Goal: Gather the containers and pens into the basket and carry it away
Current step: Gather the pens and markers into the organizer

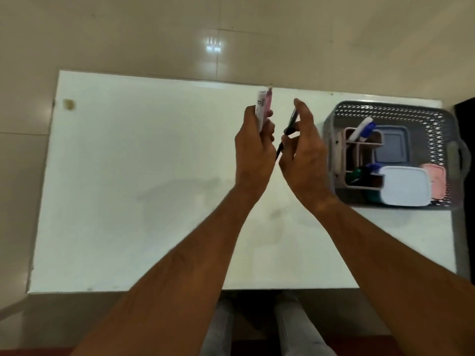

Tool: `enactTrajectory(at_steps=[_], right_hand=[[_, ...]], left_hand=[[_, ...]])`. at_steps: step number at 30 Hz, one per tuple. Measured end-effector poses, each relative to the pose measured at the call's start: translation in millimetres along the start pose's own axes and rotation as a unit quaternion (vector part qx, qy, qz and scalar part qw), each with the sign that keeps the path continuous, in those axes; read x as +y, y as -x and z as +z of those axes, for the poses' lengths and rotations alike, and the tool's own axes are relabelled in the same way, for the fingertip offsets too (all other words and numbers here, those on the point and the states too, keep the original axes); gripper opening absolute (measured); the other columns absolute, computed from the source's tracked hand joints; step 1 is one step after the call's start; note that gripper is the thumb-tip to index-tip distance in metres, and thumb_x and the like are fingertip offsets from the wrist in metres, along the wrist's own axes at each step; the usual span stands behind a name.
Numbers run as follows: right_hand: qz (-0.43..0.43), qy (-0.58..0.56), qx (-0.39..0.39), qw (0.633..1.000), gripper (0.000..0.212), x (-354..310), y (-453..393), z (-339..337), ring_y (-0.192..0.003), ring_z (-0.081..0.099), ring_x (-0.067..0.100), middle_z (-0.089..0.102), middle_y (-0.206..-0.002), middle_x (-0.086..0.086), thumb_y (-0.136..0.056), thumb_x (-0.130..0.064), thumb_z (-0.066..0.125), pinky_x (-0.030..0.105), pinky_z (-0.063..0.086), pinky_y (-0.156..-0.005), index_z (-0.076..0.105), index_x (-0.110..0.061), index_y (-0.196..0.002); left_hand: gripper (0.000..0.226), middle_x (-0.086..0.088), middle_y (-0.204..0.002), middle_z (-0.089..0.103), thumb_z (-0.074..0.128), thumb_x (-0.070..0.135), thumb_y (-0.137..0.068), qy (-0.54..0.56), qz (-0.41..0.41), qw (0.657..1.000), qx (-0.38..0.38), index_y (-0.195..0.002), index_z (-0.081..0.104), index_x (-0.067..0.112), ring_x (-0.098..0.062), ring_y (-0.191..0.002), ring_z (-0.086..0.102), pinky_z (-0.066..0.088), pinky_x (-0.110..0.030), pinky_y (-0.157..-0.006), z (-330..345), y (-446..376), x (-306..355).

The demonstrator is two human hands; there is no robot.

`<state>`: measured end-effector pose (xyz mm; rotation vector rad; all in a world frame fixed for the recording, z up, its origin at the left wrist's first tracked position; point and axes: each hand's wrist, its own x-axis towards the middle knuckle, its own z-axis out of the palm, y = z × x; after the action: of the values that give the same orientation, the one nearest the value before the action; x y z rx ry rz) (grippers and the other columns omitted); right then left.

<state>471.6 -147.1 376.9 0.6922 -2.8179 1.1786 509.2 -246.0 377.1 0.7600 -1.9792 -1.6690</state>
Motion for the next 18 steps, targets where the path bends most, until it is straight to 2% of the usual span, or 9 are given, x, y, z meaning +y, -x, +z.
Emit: enactTrajectory(at_steps=[2, 4, 6, 9, 13, 15, 18], right_hand=[[-0.007, -0.001, 0.035, 0.999, 0.062, 12.1, -3.6, -29.8, -0.088, 0.066, 0.006, 0.066, -0.123, 0.011, -0.096, 0.002, 0.061, 0.017, 0.056, -0.086, 0.038, -0.011, -0.153], [-0.019, -0.003, 0.081, 0.997, 0.058, 22.5, -7.0, -57.1, -0.09, 0.065, 0.003, 0.069, -0.121, 0.012, -0.095, 0.0, 0.064, 0.019, 0.058, -0.087, 0.041, -0.009, -0.148], [-0.018, -0.023, 0.12, 0.992, 0.053, 31.5, -10.1, -84.8, -0.086, 0.071, 0.007, 0.072, -0.11, 0.008, -0.095, -0.002, 0.064, 0.027, 0.062, -0.082, 0.044, -0.005, -0.144], [-0.002, -0.043, 0.173, 0.984, 0.048, 43.0, -15.1, -119.5, -0.078, 0.071, 0.002, 0.069, -0.093, -0.002, -0.095, -0.001, 0.065, 0.02, 0.06, -0.075, 0.046, 0.002, -0.139], [0.011, -0.062, 0.209, 0.976, 0.045, 63.0, -23.3, -149.5, -0.077, 0.07, 0.002, 0.062, -0.087, -0.016, -0.096, -0.002, 0.064, 0.019, 0.059, -0.073, 0.046, 0.004, -0.137], [0.018, -0.064, 0.215, 0.974, 0.044, 74.7, -24.8, -156.2, -0.077, 0.07, 0.002, 0.064, -0.086, -0.012, -0.095, -0.002, 0.065, 0.02, 0.059, -0.073, 0.047, 0.005, -0.135], [0.025, -0.058, 0.212, 0.975, 0.044, 93.0, -24.3, -162.0, -0.079, 0.072, 0.007, 0.069, -0.09, 0.0, -0.095, -0.003, 0.066, 0.024, 0.061, -0.075, 0.047, 0.005, -0.134]], left_hand=[[0.014, 0.011, -0.095, 0.063, 0.048, 0.001, -0.103, 0.037, 0.005, 0.999, -0.013, -0.113, 0.054, 0.009, -0.003, -0.069, 0.056, 0.055, -0.022, -0.068, 28.5, 6.1, 19.5], [0.018, 0.007, -0.087, 0.059, 0.044, 0.009, -0.106, 0.073, -0.007, 0.997, -0.035, -0.119, 0.056, 0.005, -0.007, -0.069, 0.053, 0.054, -0.025, -0.068, 54.1, 11.2, 36.2], [0.026, 0.006, -0.082, 0.055, 0.039, 0.015, -0.109, 0.103, -0.018, 0.992, -0.065, -0.125, 0.056, 0.004, -0.007, -0.07, 0.053, 0.054, -0.031, -0.069, 77.2, 15.9, 49.5], [0.03, 0.0, -0.093, 0.061, 0.036, 0.014, -0.11, 0.119, -0.032, 0.987, -0.102, -0.13, 0.055, 0.002, -0.006, -0.081, 0.06, 0.056, -0.024, -0.079, 103.9, 23.2, 62.7], [0.028, -0.012, -0.104, 0.065, 0.039, 0.002, -0.105, 0.123, -0.037, 0.984, -0.122, -0.129, 0.054, 0.0, -0.022, -0.098, 0.067, 0.059, -0.037, -0.096, 130.0, 30.8, 72.2], [0.027, -0.011, -0.107, 0.067, 0.042, -0.004, -0.102, 0.123, -0.047, 0.984, -0.122, -0.126, 0.055, 0.001, -0.026, -0.105, 0.069, 0.057, -0.042, -0.1, 139.0, 31.3, 70.9], [0.029, -0.004, -0.105, 0.069, 0.051, -0.007, -0.099, 0.109, -0.058, 0.985, -0.122, -0.12, 0.057, 0.012, -0.022, -0.106, 0.07, 0.058, -0.025, -0.093, 149.5, 30.2, 66.8]])
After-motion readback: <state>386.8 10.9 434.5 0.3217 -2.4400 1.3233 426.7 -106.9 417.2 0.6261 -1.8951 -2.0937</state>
